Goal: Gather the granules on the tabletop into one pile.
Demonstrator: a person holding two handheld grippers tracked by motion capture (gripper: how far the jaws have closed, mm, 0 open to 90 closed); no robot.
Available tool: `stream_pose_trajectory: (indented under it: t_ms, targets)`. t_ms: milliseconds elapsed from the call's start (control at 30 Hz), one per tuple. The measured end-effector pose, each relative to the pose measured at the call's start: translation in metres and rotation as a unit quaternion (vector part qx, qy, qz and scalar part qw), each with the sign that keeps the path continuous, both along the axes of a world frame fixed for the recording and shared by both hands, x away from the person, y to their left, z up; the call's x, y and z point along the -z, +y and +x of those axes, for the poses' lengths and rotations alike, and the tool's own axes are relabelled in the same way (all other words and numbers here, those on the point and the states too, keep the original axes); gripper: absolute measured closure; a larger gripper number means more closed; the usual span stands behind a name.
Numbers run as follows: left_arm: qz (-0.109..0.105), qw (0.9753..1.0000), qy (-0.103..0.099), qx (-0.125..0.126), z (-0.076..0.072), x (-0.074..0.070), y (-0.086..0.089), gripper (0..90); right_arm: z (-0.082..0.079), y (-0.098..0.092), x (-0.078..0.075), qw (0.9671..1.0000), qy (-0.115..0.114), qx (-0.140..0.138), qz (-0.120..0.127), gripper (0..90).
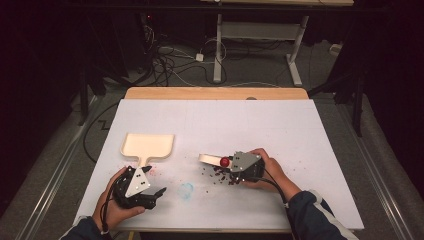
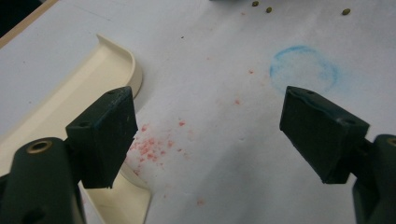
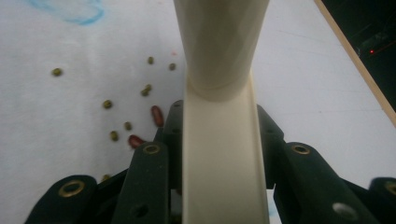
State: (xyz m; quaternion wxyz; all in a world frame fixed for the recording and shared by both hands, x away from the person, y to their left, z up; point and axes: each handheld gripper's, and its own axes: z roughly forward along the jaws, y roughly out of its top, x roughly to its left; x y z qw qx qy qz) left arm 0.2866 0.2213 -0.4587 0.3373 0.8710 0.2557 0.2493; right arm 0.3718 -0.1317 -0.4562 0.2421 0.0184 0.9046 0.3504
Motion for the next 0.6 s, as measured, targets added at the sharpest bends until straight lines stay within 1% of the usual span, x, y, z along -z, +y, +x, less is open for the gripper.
stream_pose_trajectory:
  t_ms: [33, 100, 133, 167, 267, 300, 333, 367, 400, 433, 467, 500, 533, 567, 600]
  targets:
    - [0.000, 1.0000, 0.000, 0.000, 0.000, 0.000, 0.000, 18.0, -0.003, -0.001, 0.000, 1.0000, -0.002, -0.004, 0.000, 66.9]
    - [0.002, 1.0000, -0.001, 0.000, -0.001, 0.000, 0.000, 18.0, -0.008, -0.003, -0.001, 0.9999, 0.002, -0.010, 0.002, 66.9]
    - [0.002, 1.0000, -0.001, 0.000, -0.001, 0.000, 0.000, 18.0, -0.010, -0.003, -0.002, 0.9999, 0.000, -0.012, -0.001, 67.0]
    - [0.002, 1.0000, -0.001, 0.000, -0.001, 0.000, 0.000, 18.0, -0.010, -0.004, -0.003, 0.9999, -0.010, -0.012, -0.007, 67.1]
    - [0.003, 1.0000, -0.002, 0.000, -0.001, 0.000, 0.000, 18.0, -0.009, -0.005, -0.006, 0.9996, -0.025, -0.007, -0.008, 67.5]
    - [0.003, 1.0000, -0.002, -0.001, -0.001, 0.000, 0.000, 18.0, -0.008, -0.005, -0.007, 0.9993, -0.036, -0.004, -0.010, 67.5]
    - [0.005, 1.0000, -0.003, 0.000, -0.001, 0.000, 0.000, 18.0, -0.008, -0.005, -0.007, 0.9993, -0.036, -0.004, -0.010, 67.5]
    - [0.006, 1.0000, -0.003, 0.000, -0.001, 0.000, 0.000, 18.0, -0.008, -0.005, -0.008, 0.9990, -0.044, -0.001, -0.008, 67.5]
    - [0.006, 1.0000, -0.002, 0.000, 0.000, 0.000, 0.000, 18.0, -0.005, -0.004, -0.013, 0.9985, -0.054, 0.005, -0.004, 67.6]
    - [0.005, 1.0000, -0.003, 0.000, 0.000, 0.000, 0.000, 18.0, -0.005, -0.004, -0.013, 0.9985, -0.054, 0.005, -0.004, 67.6]
    - [0.005, 1.0000, -0.004, -0.001, -0.001, 0.000, 0.000, 18.0, -0.006, -0.006, -0.018, 0.9981, -0.061, 0.012, 0.005, 67.6]
    - [0.004, 1.0000, -0.004, -0.001, -0.001, -0.001, 0.000, 18.0, -0.006, -0.006, -0.021, 0.9975, -0.068, 0.017, 0.008, 67.6]
    - [0.005, 1.0000, -0.005, -0.001, -0.001, -0.001, 0.000, 18.0, -0.006, -0.006, -0.021, 0.9975, -0.068, 0.017, 0.008, 67.6]
    - [0.006, 1.0000, -0.006, -0.002, -0.002, -0.001, 0.000, 18.0, -0.008, -0.007, -0.025, 0.9969, -0.074, 0.027, 0.006, 67.6]
    - [0.006, 1.0000, -0.007, -0.003, -0.002, -0.002, 0.000, 18.0, -0.011, -0.009, -0.035, 0.9961, -0.071, 0.050, 0.015, 67.6]
